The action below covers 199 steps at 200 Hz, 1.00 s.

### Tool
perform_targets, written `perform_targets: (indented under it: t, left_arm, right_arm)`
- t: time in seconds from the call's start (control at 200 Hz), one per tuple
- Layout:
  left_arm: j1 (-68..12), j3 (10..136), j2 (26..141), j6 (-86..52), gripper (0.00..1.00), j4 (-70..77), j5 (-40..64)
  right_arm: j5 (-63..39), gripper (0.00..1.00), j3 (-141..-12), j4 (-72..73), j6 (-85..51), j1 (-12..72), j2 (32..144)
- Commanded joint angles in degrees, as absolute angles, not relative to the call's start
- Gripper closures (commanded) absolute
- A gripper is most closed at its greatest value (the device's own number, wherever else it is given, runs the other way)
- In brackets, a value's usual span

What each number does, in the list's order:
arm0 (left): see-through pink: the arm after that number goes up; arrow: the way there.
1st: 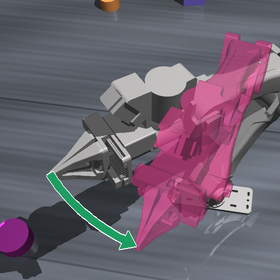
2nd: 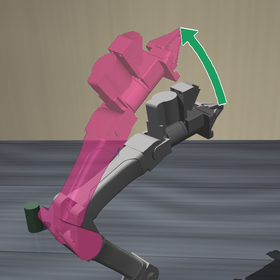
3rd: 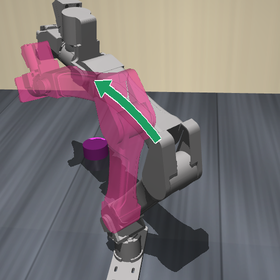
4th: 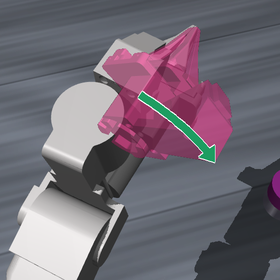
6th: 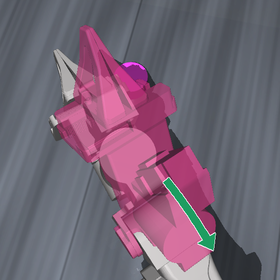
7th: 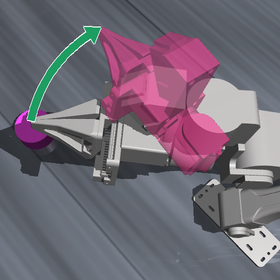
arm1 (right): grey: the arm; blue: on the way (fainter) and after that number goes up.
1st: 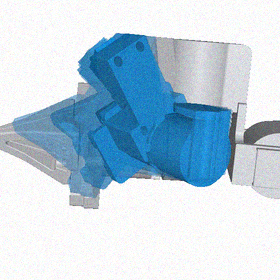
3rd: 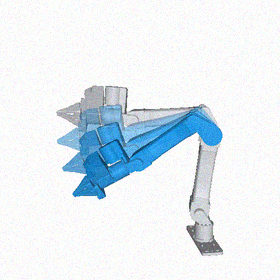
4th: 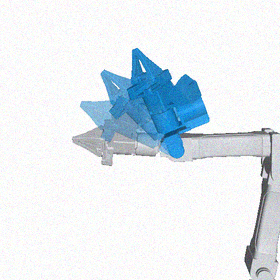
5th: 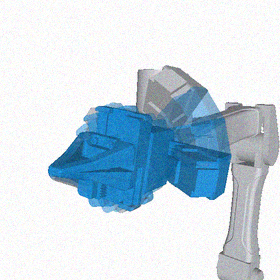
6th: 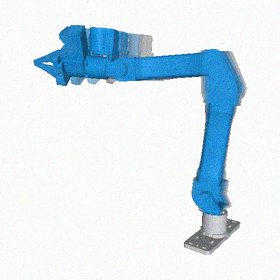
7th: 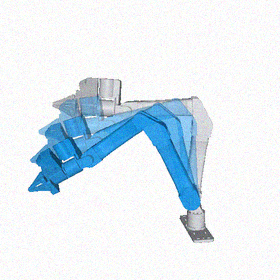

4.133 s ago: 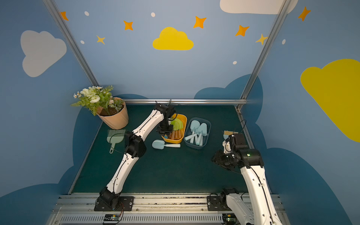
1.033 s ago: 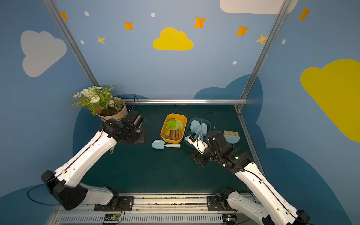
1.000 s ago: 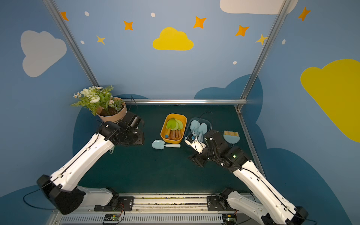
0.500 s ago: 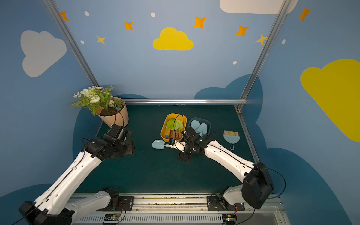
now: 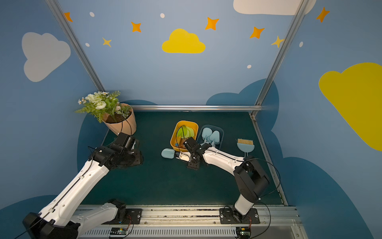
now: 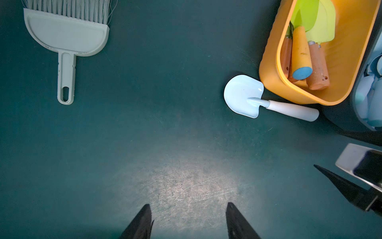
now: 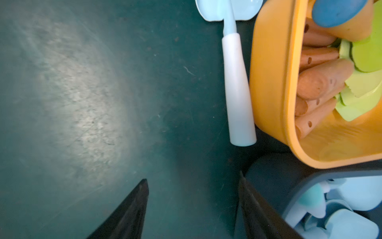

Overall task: Sort the small shovels by color and place them into the storage box
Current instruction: Pick up the shovel from the center of the board.

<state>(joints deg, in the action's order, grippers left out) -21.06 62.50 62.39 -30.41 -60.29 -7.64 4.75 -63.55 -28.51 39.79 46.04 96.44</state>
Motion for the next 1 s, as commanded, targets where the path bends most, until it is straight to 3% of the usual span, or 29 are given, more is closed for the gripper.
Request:
perform_targets:
  t: [0.0, 0.991]
  left_arm:
    - [-20.67, 62.40, 62.99, -28.88, 0.50, -59.75, -6.28]
    - [-18.58, 62.26, 63.46, -26.78, 0.51, -59.96, -6.16]
  right_arm:
    - [7.30, 0.28, -65.20, -23.91, 41.92, 45.31, 98.11]
    - [6.58, 0.31, -72.77, -21.05, 42.86, 43.30, 109.86]
